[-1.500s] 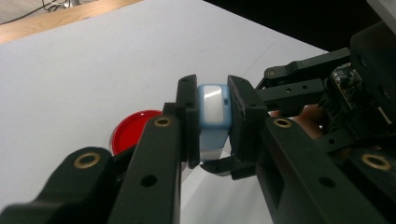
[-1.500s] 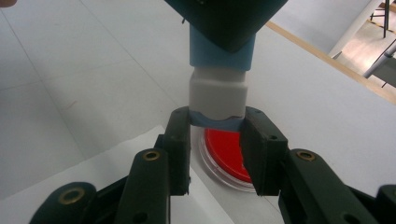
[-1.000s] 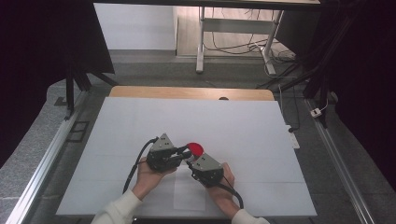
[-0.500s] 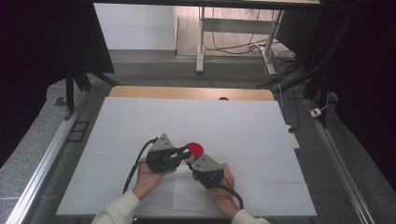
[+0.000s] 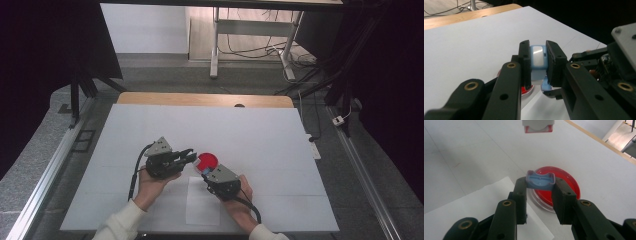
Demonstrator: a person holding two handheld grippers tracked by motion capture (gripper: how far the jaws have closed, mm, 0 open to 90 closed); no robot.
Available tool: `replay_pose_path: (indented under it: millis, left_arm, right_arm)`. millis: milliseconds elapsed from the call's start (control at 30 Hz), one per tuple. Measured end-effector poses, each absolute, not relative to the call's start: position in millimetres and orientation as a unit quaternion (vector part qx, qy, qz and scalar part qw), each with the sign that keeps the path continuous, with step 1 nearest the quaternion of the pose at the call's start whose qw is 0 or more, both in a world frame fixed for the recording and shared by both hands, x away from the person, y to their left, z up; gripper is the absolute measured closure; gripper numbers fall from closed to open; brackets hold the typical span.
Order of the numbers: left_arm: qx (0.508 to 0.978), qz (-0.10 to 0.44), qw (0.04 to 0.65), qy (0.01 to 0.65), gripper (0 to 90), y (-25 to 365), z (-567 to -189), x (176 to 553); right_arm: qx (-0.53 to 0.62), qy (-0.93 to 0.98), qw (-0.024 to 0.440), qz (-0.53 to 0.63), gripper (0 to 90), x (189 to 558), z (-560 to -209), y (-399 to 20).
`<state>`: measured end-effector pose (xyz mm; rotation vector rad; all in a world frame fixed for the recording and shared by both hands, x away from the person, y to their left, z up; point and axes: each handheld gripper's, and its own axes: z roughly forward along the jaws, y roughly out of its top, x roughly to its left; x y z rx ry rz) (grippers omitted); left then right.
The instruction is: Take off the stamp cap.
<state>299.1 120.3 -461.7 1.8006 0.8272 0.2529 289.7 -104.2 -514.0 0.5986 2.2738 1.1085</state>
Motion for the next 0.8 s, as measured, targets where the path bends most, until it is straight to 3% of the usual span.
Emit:
replay_pose_path:
  millis: [800]
  left_arm:
    - [0.776, 0.112, 0.525, 0.333, 75.2, 113.5, -466.1, 297.3]
  right_arm:
    - [0.225, 0.835, 0.269, 0.423, 65.5, 290.1, -511.4, -121.7]
